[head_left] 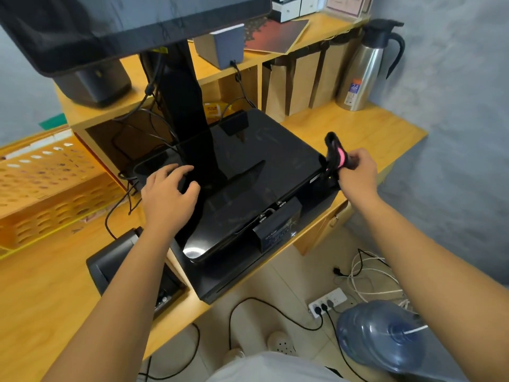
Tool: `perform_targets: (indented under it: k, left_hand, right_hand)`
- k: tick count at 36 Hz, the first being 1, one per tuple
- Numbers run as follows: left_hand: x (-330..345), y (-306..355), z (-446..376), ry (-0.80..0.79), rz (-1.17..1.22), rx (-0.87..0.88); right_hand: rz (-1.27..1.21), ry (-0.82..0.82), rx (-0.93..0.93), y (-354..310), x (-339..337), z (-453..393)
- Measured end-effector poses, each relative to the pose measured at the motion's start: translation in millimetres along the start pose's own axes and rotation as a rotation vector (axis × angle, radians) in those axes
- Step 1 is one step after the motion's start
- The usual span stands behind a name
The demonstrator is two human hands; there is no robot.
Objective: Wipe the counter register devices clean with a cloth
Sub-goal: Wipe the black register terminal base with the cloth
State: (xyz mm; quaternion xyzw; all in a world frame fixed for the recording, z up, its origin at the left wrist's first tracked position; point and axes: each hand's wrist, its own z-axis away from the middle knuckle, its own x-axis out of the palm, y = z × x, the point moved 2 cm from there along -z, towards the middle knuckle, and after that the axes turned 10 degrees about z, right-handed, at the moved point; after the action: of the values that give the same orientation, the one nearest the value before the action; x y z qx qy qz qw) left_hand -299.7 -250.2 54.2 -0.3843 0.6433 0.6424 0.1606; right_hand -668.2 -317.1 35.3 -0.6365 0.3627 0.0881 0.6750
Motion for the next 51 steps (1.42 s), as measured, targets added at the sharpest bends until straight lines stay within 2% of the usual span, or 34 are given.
perform_targets:
  k: [2,5,7,9,11,13,15,18,21,24,26,31,34,36,38,40,44,48,51]
  left_hand:
    - [0,1,0,0.003,0.02,-0.002]
    - [-2,2,2,0.029,0.049,0.015]
    - [-5,1,4,0.074,0.174,0.005]
    - [-9,4,9,0.123,0.358,-0.029]
    - [-15,8,16,0.165,0.425,-0.003]
    - [-17,13,22,0.186,0.391,0.066]
    - [-22,25,32,0.161,0.448,0.111]
    - [-28,46,51,-0.027,0.677,0.104]
    - [-28,62,67,-0.298,0.956,-0.039]
    - [-25,68,74,-0.447,1.182,-0.353]
    - [-28,60,78,-0.445,1.239,-0.416]
    - [-48,24,82,-0.201,1.302,-0.248]
    - [-64,14,92,-0.088,1.193,0.019]
    - [-75,11,100,-0.083,1.027,0.281]
    - [-80,10,104,-0.085,0.878,0.438]
    - [-83,6,104,-0.087,0.837,0.381]
    - [-89,-17,104,-0.096,0.986,0.072]
    - [-104,-36,112,-0.179,1.032,0.109]
    - [-116,-42,114,-0.314,1.122,0.084]
  right_hand:
    - [-0.123,0.033,0.107,-2,-4,3]
    - [-0.212,0.07,0.122,-12,-9,8]
    - [-0.305,0.09,0.12,-22,-12,10]
    - [-0.447,0.068,0.153,-35,-16,16]
    - [-0.591,-0.015,0.213,-53,-18,27]
    - [-0.765,-0.165,0.269,-68,-18,41]
    - [-0.981,-0.399,0.29,-83,-13,58]
    - [-1.123,-0.747,0.314,-95,-1,81]
    - [-1.172,-1.044,0.265,-104,16,105]
    - [-1.202,-1.188,0.262,-109,31,126]
    - [-1.201,-1.195,0.262,-113,39,138]
    - [-1.193,-1.196,0.253,-123,57,162]
    - [-1.144,-1.242,0.283,-129,68,175]
    - [-1.12,-1.256,0.315,-133,73,184]
    - [-1.124,-1.259,0.347,-136,78,193]
    - [-1.122,-1.235,0.382,-140,85,203]
    - [-1.002,-1.153,0.381,-144,98,215]
    - [-0.965,-1.183,0.301,-148,100,218]
    - [-0.882,-1.246,0.229,-154,102,225]
